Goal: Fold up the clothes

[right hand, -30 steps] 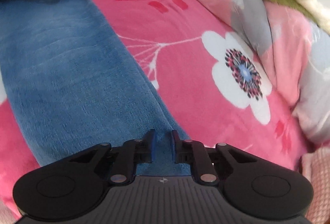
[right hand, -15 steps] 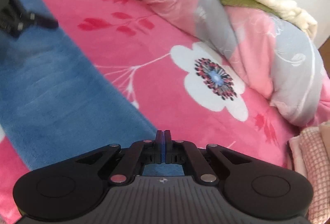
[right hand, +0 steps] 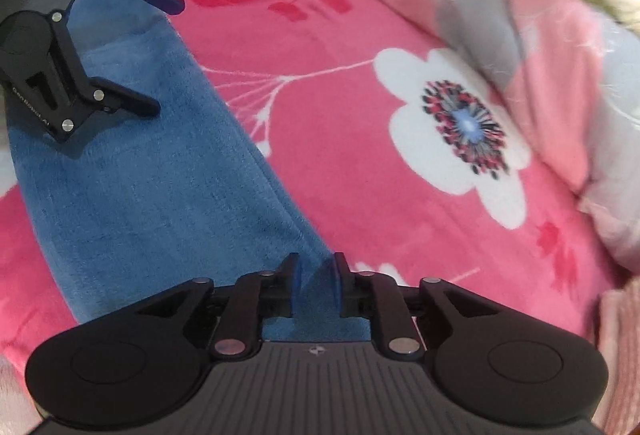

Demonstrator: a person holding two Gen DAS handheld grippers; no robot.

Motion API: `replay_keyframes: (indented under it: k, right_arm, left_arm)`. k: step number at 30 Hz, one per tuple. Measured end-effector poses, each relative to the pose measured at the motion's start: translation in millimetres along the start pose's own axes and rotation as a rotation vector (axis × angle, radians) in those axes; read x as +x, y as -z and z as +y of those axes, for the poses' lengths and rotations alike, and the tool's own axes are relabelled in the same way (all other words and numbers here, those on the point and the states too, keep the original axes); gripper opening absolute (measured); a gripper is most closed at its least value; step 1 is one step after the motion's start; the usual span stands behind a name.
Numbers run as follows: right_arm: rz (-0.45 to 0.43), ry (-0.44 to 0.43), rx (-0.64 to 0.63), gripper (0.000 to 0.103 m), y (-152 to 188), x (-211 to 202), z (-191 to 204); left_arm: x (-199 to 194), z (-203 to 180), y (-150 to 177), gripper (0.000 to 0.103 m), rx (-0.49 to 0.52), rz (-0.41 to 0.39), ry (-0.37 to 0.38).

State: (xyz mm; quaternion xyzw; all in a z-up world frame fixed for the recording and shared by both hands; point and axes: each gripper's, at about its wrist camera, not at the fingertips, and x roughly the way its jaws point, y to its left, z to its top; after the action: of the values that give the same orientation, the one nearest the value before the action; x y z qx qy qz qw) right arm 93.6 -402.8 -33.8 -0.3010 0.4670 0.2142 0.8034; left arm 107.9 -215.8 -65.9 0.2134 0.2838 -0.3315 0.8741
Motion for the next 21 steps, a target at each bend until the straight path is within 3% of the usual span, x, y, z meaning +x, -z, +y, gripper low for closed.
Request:
replay_keyframes:
  k: [9, 13, 17, 19, 21]
  right_arm:
    - [0.123, -0.195, -0.057, 0.021, -11.4, 8.2, -18.5]
    - [0.112, -0.216, -0.037, 0.021, -3.0, 8.7, -17.3]
    - [0.049, -0.156, 0.053, 0.017, 6.1, 6.1, -14.0]
    - [0.004, -0.071, 0.056, 0.006, 11.0, -1.7, 1.0]
    - [-0.038, 0.046, 0.042, 0.002, 14.2, -8.8, 20.1]
  left_arm:
    - [-0.3, -4.2, -2.2, 0.096, -0.007, 0.008, -0.037]
    - [0.3, -5.8, -3.2, 0.096, 0.003, 0.008, -0.052]
    - [-1.2, -9.5, -4.8, 0.096, 0.022, 0.001, -0.072]
    - [-1.8, -10.9, -6.8, 0.096, 0.033, -0.001, -0.083]
    - [-1.6, -12.5, -9.2, 0.095, 0.044, -0.005, -0.097]
